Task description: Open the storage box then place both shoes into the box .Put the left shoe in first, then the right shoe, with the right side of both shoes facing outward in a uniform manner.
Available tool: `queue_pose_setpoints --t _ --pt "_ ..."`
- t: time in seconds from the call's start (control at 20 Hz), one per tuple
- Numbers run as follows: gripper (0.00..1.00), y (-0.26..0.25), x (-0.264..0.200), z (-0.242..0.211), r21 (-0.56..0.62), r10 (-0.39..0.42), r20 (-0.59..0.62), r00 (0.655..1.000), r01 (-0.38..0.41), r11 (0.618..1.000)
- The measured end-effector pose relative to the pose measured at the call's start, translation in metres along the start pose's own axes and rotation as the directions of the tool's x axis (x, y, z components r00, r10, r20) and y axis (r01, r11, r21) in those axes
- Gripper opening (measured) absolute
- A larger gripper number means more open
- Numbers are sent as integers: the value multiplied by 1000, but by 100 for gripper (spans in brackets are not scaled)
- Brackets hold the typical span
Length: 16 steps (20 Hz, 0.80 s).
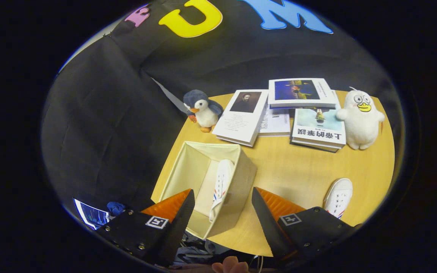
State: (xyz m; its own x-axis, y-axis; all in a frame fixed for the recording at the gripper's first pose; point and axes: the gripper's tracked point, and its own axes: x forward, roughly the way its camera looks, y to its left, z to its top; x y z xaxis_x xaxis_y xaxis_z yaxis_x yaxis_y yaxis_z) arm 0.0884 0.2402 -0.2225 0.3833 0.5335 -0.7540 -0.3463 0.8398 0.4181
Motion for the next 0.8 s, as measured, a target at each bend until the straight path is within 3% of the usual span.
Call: queue_pose_setpoints --t 0.35,0.8 --pt "91 -107 -37 -33 76 -138 32 990 135 988" --pt "91 -219 -57 -96 207 -270 -34 962 271 940"
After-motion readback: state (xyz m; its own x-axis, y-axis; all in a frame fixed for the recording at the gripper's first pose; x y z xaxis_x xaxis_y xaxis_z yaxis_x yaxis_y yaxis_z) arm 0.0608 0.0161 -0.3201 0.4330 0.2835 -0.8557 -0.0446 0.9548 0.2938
